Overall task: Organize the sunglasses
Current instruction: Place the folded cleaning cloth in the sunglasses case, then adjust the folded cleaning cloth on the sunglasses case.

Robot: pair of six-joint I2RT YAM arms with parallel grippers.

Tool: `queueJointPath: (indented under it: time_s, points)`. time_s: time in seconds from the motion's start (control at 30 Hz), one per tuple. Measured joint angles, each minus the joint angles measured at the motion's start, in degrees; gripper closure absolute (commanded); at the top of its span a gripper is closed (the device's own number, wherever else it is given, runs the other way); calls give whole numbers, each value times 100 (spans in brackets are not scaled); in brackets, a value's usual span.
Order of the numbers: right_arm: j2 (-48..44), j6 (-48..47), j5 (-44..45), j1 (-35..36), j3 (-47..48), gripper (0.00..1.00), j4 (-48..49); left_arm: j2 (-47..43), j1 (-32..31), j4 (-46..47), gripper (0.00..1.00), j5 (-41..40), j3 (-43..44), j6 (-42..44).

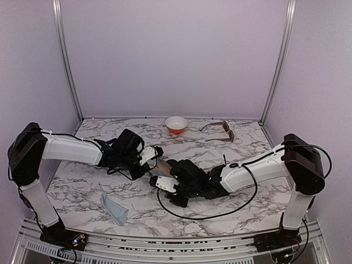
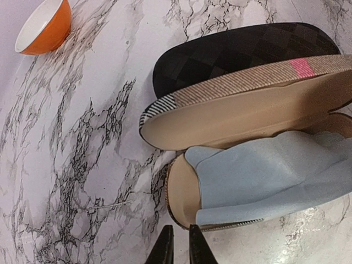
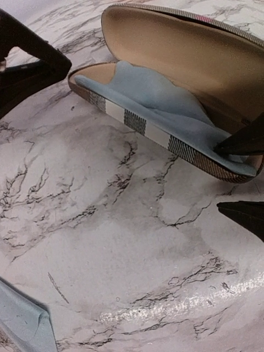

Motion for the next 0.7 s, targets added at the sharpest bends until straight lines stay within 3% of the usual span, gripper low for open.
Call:
queueJointPath:
  time_s: [0.33,0.47,0.7]
  points:
    - [-136,125,26,0,0,63,-164,-168,70,0,82,-59,151,-358]
    - [-282,234,2,-2,11,53,-188,-291,125,2,81,-109,162,-553]
    - [-431,651,-118,-96,254,55,-120,-588,166,37,81,-286,162,-1023]
